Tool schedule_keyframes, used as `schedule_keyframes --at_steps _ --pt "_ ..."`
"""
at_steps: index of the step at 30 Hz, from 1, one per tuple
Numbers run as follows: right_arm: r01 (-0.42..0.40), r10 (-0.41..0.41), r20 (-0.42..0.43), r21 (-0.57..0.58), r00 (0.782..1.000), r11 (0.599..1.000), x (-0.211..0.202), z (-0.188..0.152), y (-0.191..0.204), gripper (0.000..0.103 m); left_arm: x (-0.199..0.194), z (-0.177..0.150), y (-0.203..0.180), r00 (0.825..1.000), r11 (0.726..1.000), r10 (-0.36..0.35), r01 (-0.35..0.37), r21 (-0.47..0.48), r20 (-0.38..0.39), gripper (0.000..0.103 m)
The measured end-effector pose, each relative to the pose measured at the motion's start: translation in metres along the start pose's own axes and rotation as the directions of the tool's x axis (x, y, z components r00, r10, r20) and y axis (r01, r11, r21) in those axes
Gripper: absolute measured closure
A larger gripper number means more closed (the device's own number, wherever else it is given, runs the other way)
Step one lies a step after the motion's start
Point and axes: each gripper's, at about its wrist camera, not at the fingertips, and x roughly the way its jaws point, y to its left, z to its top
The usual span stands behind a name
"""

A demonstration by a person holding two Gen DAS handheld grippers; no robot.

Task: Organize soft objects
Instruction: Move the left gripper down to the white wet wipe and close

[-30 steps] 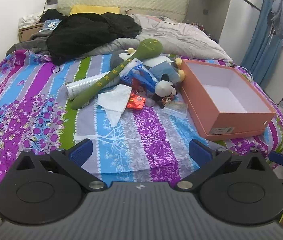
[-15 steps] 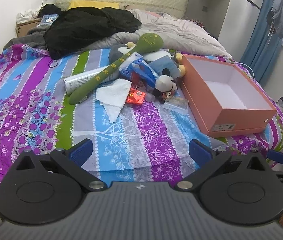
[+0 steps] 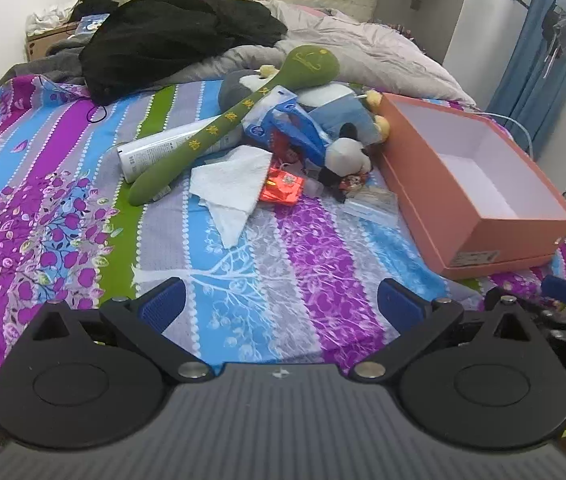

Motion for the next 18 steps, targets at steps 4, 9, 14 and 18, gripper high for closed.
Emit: schedule_keyframes --at_steps 4,9,14,18 --pt "-0.013 0.013 -0.002 -0.014 1.000 1.000 0.019 0.005 0.008 0.000 0.023 0.008 0.011 1.000 1.000 0.014 -0.014 -0.003 -0.002 0.000" --pt "-0.022 0.021 -0.013 -0.036 1.000 0.999 0.046 0.007 0.021 0.000 0.050 0.018 0.022 1.000 1.000 0.027 -0.027 -0.003 -0.014 0.000" --pt "-0.030 0.028 -0.035 -0.065 0.999 0.997 0.077 0.007 0.031 0.000 0.078 0.027 0.033 0.999 0.999 0.040 -0.040 -0.011 -0.027 0.001" --pt "-0.005 0.002 -0.041 -0.082 0.999 0.997 0.106 0.013 0.032 0.001 0.101 0.035 0.038 0.999 0.999 0.030 -0.031 -0.027 -0.034 0.001"
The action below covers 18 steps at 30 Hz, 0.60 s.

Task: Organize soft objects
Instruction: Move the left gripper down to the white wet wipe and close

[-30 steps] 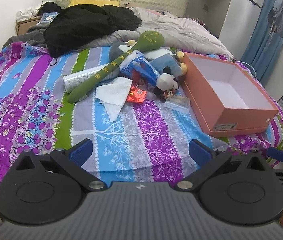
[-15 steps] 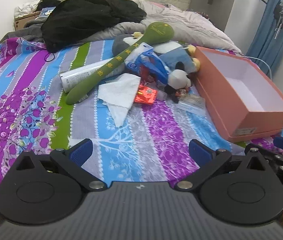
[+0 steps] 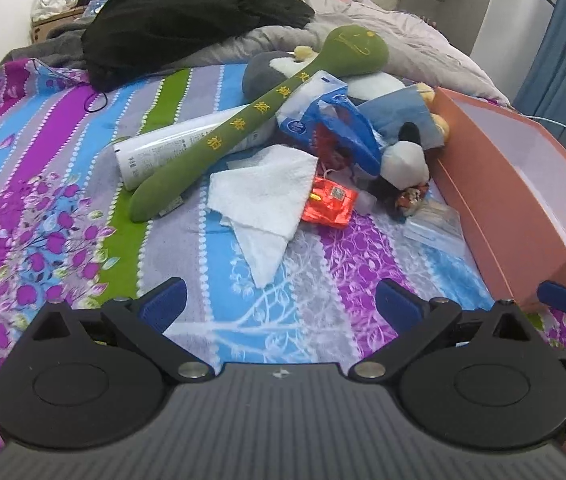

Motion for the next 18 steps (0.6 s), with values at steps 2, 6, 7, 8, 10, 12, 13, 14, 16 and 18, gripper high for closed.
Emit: schedule_keyframes --at_steps 2,6,7,8,10,12,13,14,16,18 --pt "0.027 -0.026 0.006 -0.020 1.000 0.999 0.016 0.005 0.000 0.001 0.015 0.006 0.002 1.000 1.000 -0.004 0.004 -0.012 -0.005 0.004" --pt "0.064 -0.064 0.010 -0.062 0.998 0.996 0.047 0.012 -0.002 0.002 0.045 0.016 0.006 1.000 0.999 -0.008 0.008 -0.033 -0.012 0.007" --pt "0.065 -0.065 0.008 -0.076 0.998 0.995 0.055 0.013 -0.002 0.005 0.051 0.019 0.006 1.000 0.999 -0.012 0.012 -0.032 -0.013 0.009" --pt "0.069 -0.068 0.005 -0.083 0.998 0.994 0.063 0.014 -0.002 0.005 0.059 0.021 0.007 1.000 0.999 -0.018 0.017 -0.031 -0.015 0.009" --pt "0.081 -0.081 0.000 -0.102 0.997 0.991 0.078 0.015 -0.001 0.005 0.071 0.025 0.008 1.000 0.999 -0.023 0.022 -0.034 -0.022 0.009" --pt "0.096 -0.097 0.003 -0.135 0.995 0.986 0.091 0.017 0.002 0.005 0.084 0.030 0.009 0.999 0.999 -0.024 0.023 -0.029 -0.024 0.009" --pt "0.105 -0.106 0.001 -0.151 0.994 0.983 0.097 0.017 0.003 0.007 0.090 0.032 0.010 0.999 0.999 -0.021 0.021 -0.026 -0.026 0.009" --pt "0.111 -0.113 -0.002 -0.165 0.994 0.980 0.103 0.016 0.005 0.009 0.098 0.033 0.011 0.999 1.000 -0.021 0.020 -0.022 -0.032 0.011" --pt "0.123 -0.127 -0.011 -0.191 0.992 0.974 0.116 0.015 0.006 0.012 0.110 0.036 0.013 0.999 1.000 -0.022 0.020 -0.023 -0.050 0.016" --pt "0.145 -0.152 -0.015 -0.221 0.988 0.964 0.128 0.014 0.008 0.013 0.123 0.038 0.016 0.998 1.000 -0.016 0.015 -0.026 -0.058 0.017"
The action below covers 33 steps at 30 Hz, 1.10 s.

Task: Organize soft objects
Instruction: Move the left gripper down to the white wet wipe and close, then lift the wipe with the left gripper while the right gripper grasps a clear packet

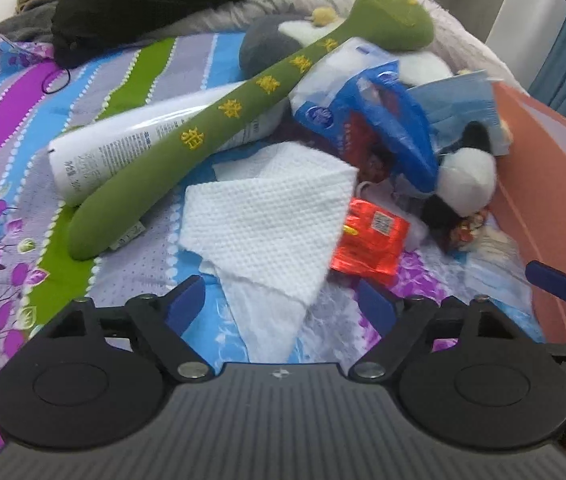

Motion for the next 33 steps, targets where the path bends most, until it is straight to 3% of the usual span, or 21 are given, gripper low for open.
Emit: schedule_keyframes --at_steps 3,7,9,12,13,17,18,19,25,33 --pt "0.046 -0.047 -0.013 -0.052 0.999 0.998 0.016 -0.003 0.004 0.013 0.015 0.003 0.002 1.000 1.000 0.004 -0.004 0.011 -0.012 0.022" --pt "0.051 -0.052 -0.019 -0.050 0.998 0.997 0.028 -0.005 0.001 0.013 0.029 0.005 0.003 1.000 0.999 0.023 -0.023 0.029 -0.016 0.031" --pt "0.033 -0.034 -0.030 -0.025 0.999 0.999 0.031 -0.004 -0.002 0.018 0.030 0.005 0.003 0.999 0.998 0.035 -0.035 0.045 -0.005 0.036" --pt "0.026 -0.025 -0.047 0.016 0.999 1.000 0.032 -0.002 -0.009 0.030 0.030 0.006 0.005 0.999 0.998 0.045 -0.046 0.046 0.005 0.050" --pt "0.030 -0.029 -0.049 0.016 0.998 0.999 0.031 -0.002 -0.010 0.036 0.029 0.006 0.006 0.999 0.998 0.051 -0.051 0.043 0.007 0.059" --pt "0.039 -0.038 -0.055 0.022 0.998 0.999 0.026 0.000 -0.015 0.067 0.022 0.004 0.012 0.999 0.999 0.048 -0.048 0.011 0.010 0.086" --pt "0.036 -0.035 -0.058 0.027 0.998 0.999 0.024 0.000 -0.017 0.072 0.019 0.003 0.013 0.999 0.999 0.040 -0.040 -0.001 0.011 0.087" --pt "0.023 -0.021 -0.062 0.035 0.998 0.999 0.022 0.000 -0.019 0.085 0.016 0.002 0.013 0.999 0.999 0.033 -0.033 -0.010 0.013 0.088" --pt "0.020 -0.019 -0.018 0.027 1.000 0.999 -0.007 0.000 -0.014 0.094 -0.015 -0.009 0.014 0.998 0.998 0.015 -0.012 -0.067 0.057 0.090" --pt "-0.008 0.006 0.029 0.043 1.000 0.999 -0.047 0.000 -0.012 0.098 -0.061 -0.029 0.007 0.996 0.996 0.008 0.000 -0.087 0.086 0.090"
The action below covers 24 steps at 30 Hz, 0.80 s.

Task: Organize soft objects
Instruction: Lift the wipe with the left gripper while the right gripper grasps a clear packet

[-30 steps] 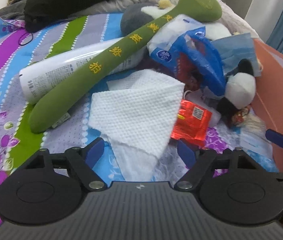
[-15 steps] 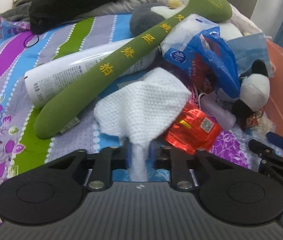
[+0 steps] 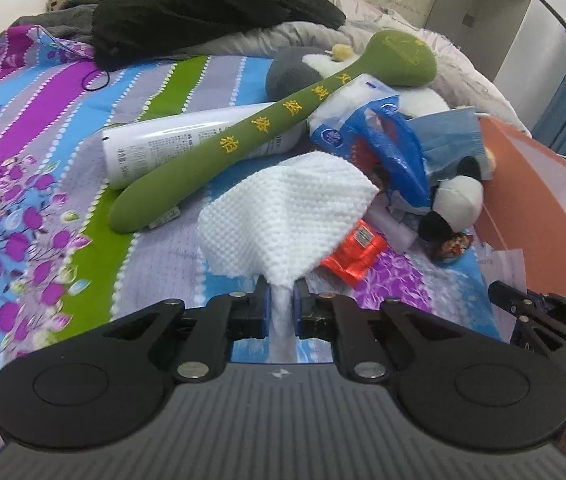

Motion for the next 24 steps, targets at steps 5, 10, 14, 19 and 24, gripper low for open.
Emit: schedule_keyframes --at_steps 5,10,14,19,24 --pt "-0.028 0.027 0.022 0.032 0.999 0.999 -0.026 -0.002 -0.001 0.098 -0.029 -0.010 -0.005 1.000 1.000 -0.007 0.006 0.009 0.014 0.090" --pt "-0.071 0.069 0.039 0.071 0.997 0.995 -0.053 -0.005 -0.002 0.098 -0.057 -0.018 -0.009 0.999 1.000 -0.026 0.025 0.010 0.027 0.090" --pt "-0.102 0.098 0.045 0.103 0.994 0.989 -0.071 -0.006 -0.005 0.098 -0.076 -0.025 -0.013 0.998 0.999 -0.046 0.046 0.003 0.030 0.090" --pt "-0.134 0.126 0.065 0.135 0.990 0.982 -0.094 -0.004 -0.012 0.098 -0.097 -0.029 -0.023 0.996 0.997 -0.077 0.076 0.012 0.036 0.090" --pt "-0.145 0.131 0.088 0.166 0.987 0.976 -0.112 0.000 -0.022 0.098 -0.112 -0.032 -0.038 0.993 0.993 -0.118 0.117 0.023 0.029 0.090"
